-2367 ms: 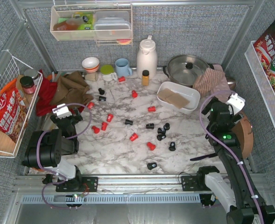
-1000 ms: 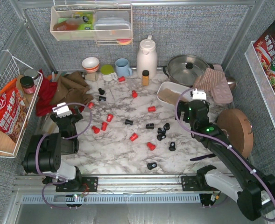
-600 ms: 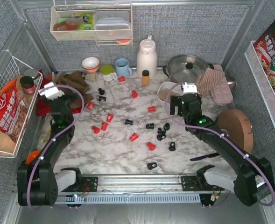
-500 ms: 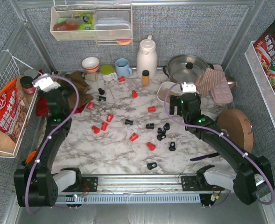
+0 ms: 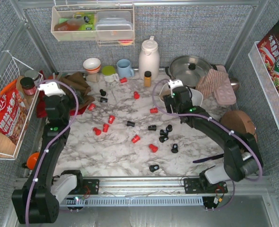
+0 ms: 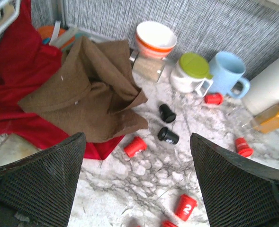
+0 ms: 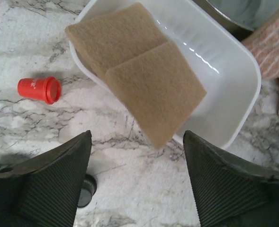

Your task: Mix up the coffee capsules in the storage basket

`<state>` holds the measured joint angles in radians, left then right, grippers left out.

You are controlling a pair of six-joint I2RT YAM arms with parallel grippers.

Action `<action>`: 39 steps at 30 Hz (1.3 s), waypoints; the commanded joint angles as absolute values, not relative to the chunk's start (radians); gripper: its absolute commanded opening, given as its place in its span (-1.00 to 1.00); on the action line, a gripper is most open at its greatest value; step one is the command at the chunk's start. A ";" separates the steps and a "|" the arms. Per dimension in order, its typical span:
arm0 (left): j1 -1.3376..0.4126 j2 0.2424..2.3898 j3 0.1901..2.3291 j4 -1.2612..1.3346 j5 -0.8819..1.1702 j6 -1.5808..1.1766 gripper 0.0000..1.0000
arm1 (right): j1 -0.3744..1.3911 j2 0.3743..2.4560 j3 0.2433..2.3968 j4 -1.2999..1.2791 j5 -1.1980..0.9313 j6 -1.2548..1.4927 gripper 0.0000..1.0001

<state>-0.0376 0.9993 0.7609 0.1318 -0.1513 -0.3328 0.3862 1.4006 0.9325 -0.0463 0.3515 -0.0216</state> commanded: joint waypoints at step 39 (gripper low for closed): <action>-0.038 0.872 0.733 0.204 -0.074 -0.436 0.98 | 0.372 1.693 1.117 -0.075 0.486 -0.255 -1.00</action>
